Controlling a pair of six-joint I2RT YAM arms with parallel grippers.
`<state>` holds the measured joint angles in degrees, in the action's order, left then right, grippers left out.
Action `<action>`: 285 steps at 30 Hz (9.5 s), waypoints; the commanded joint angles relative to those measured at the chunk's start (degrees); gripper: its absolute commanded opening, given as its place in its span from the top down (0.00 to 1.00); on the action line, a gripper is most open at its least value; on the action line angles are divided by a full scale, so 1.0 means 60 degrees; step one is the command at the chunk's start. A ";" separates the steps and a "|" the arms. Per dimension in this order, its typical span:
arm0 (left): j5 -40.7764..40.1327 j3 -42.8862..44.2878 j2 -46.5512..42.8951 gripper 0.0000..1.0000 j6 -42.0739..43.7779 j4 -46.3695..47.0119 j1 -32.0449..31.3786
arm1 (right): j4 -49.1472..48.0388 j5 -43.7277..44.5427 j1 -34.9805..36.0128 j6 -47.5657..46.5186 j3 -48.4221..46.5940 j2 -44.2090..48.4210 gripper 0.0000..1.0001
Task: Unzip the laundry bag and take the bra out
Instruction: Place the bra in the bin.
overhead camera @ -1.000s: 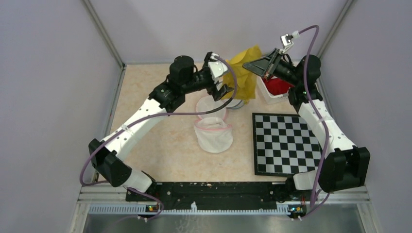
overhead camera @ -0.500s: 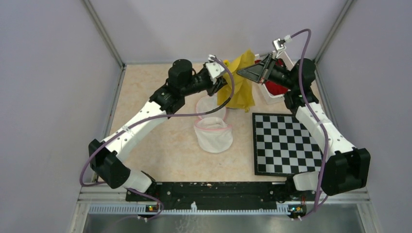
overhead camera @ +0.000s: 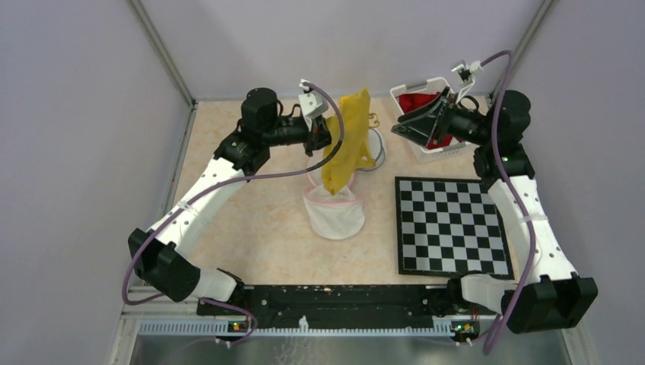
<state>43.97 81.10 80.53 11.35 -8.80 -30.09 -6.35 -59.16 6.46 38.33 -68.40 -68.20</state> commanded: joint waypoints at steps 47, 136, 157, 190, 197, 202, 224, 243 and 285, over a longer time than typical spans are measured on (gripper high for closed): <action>0.4638 -0.0986 -0.0467 1.00 0.0649 -0.2604 -0.0500 | 0.5853 0.4132 0.5647 -1.4130 -0.1085 0.1325 0.24; 0.3483 -0.0992 -0.0174 0.01 -0.0636 -0.4775 0.3623 | 0.3136 0.2401 -0.2073 -1.5110 -1.1709 -0.9001 1.00; 0.3386 -0.1074 0.0083 0.01 -0.0485 -0.4802 0.3623 | 0.1429 0.1522 -0.2514 -1.7701 -0.7354 -0.8814 1.00; 0.3601 -0.1577 -0.0231 0.01 -0.0249 -0.4724 0.3623 | 0.4993 0.1474 -0.3244 -2.1684 -0.2638 -0.6201 1.00; 0.3637 -0.1607 -0.0266 0.01 -0.0122 -0.4801 0.3622 | 0.6418 0.1873 -0.3346 -2.2713 -0.3131 -0.6305 1.00; 0.3674 -0.1607 -0.0195 0.01 -0.0081 -0.4840 0.3623 | 0.7449 0.2420 -0.3347 -2.3209 -0.3379 -0.6495 0.91; 0.3833 -0.1860 -0.0069 0.01 -0.0132 -0.4738 0.3624 | 0.5320 0.2741 -0.2816 -1.2825 -0.8089 -0.8232 0.60; 0.3744 -0.2110 -0.0048 0.01 0.0122 -0.4864 0.3623 | 0.6877 0.4823 -0.1744 -1.1887 -1.0225 -1.1057 0.46; 0.3836 -0.2073 0.0107 0.01 0.0388 -0.5155 0.3635 | 0.5047 0.4269 -0.2291 -1.1017 -0.7439 -0.9177 1.00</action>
<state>65.98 68.84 82.00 12.12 -39.68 -8.64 36.25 -29.30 -5.50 -31.20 -118.26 -131.98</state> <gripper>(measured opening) 0.987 0.058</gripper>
